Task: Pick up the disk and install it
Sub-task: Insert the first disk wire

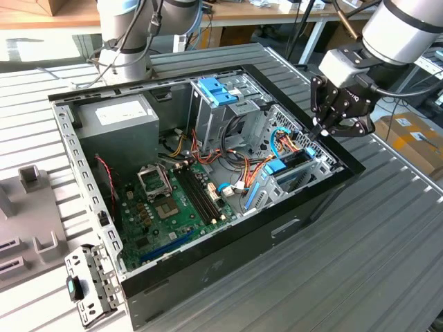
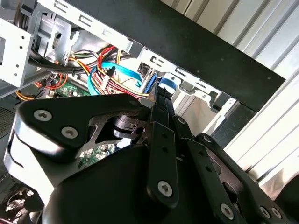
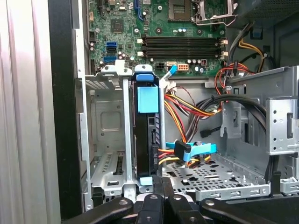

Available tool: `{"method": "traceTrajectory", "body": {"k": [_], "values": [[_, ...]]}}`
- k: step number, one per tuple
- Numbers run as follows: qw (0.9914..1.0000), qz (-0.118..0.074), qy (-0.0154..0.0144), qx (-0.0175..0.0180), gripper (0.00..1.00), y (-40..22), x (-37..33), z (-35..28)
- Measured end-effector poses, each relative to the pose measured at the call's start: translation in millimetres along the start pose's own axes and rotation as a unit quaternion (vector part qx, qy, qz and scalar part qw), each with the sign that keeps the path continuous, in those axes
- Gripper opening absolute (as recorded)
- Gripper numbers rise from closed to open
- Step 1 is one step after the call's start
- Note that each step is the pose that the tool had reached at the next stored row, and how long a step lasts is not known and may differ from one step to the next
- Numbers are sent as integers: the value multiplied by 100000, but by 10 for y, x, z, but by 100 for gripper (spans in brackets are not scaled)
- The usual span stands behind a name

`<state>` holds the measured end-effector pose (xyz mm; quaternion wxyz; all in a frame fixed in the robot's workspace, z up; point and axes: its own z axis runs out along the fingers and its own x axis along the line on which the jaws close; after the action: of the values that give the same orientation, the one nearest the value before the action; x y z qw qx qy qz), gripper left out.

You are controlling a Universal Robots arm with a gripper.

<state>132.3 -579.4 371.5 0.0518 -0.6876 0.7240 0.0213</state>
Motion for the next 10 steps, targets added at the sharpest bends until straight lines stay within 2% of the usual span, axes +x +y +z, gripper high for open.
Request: {"method": "traceTrajectory", "body": {"k": [10], "values": [[100000, 1, -12, 0, 11, 0, 0, -1]]}}
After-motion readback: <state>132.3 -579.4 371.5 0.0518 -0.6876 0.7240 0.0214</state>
